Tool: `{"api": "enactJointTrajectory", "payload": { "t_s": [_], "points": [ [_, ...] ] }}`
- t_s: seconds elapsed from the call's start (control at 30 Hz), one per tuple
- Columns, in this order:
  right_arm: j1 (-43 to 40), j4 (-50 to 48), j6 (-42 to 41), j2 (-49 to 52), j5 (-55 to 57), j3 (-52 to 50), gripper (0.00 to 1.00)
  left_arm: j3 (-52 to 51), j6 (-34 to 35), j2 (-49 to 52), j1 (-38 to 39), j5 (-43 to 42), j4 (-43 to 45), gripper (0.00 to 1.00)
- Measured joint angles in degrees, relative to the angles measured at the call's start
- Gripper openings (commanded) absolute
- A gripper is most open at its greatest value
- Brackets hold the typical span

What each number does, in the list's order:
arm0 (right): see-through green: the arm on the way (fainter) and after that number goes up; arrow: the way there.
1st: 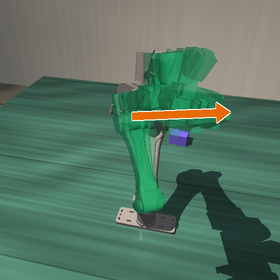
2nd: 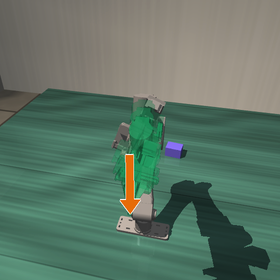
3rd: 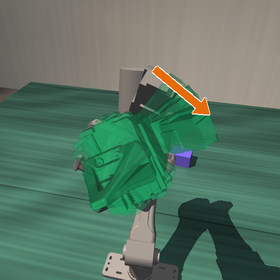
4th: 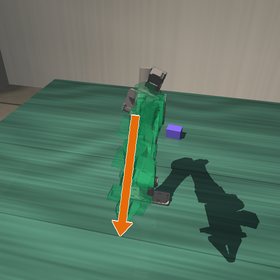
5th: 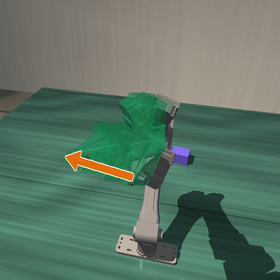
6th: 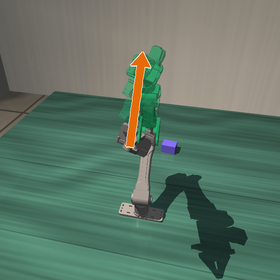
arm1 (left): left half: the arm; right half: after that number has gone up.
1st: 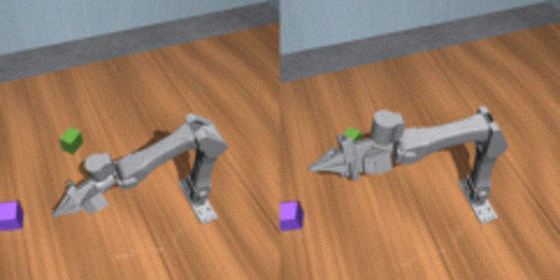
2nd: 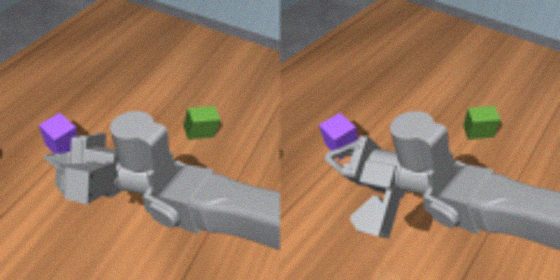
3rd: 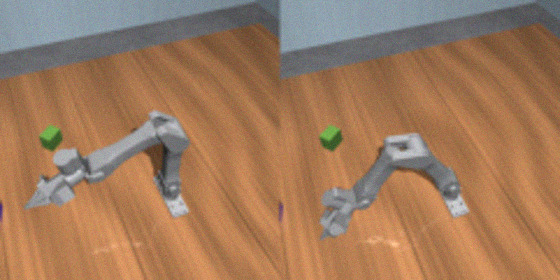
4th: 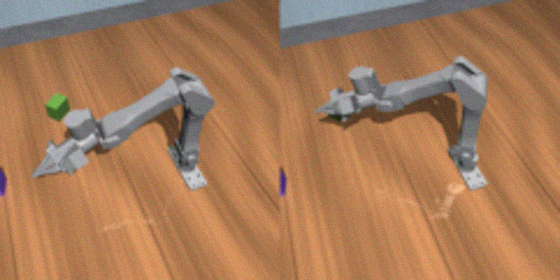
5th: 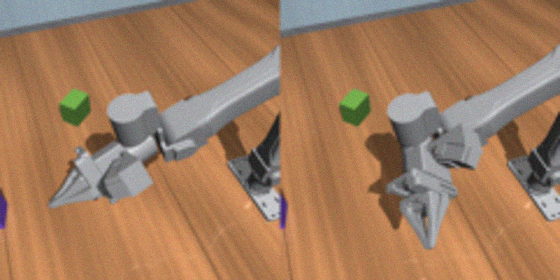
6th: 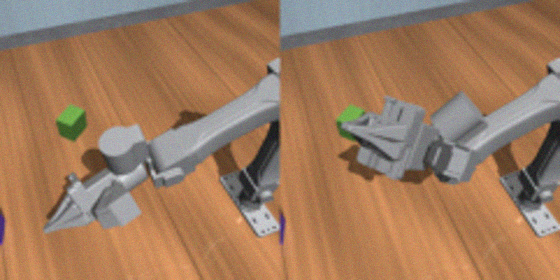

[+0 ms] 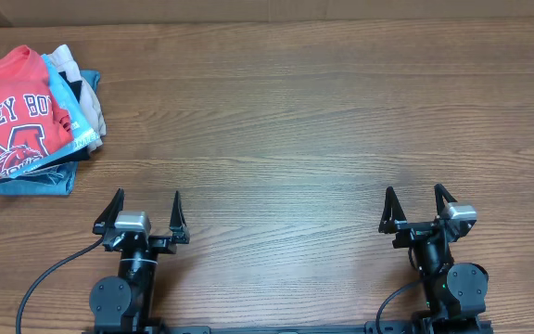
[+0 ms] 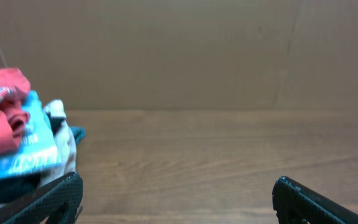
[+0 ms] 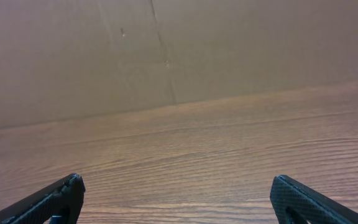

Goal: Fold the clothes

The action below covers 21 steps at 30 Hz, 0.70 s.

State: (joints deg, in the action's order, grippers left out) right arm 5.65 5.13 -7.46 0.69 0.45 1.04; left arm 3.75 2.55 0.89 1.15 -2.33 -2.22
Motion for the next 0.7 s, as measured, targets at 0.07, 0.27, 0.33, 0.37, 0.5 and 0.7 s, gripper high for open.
{"api": "enactJointTrajectory", "payload": {
  "t_s": [0.07, 0.27, 0.33, 0.37, 0.5, 0.7],
  "points": [
    [0.0, 0.0, 0.0, 0.0, 0.0, 0.0, 1.0, -1.6, 0.0, 0.0, 0.0, 0.2, 0.1, 1.0],
    [0.0, 0.0, 0.0, 0.0, 0.0, 0.0, 1.0, -3.2, -0.1, -0.1, 0.0, 0.7, -2.1, 1.0],
    [0.0, 0.0, 0.0, 0.0, 0.0, 0.0, 1.0, -3.2, -0.1, -0.1, 0.0, 0.7, -2.1, 1.0],
    [0.0, 0.0, 0.0, 0.0, 0.0, 0.0, 1.0, -3.2, -0.1, -0.1, 0.0, 0.7, -2.1, 1.0],
    [0.0, 0.0, 0.0, 0.0, 0.0, 0.0, 1.0, -3.2, -0.1, -0.1, 0.0, 0.7, -2.1, 1.0],
    [0.0, 0.0, 0.0, 0.0, 0.0, 0.0, 1.0, -3.2, -0.1, -0.1, 0.0, 0.7, -2.1, 1.0]
  ]
}}
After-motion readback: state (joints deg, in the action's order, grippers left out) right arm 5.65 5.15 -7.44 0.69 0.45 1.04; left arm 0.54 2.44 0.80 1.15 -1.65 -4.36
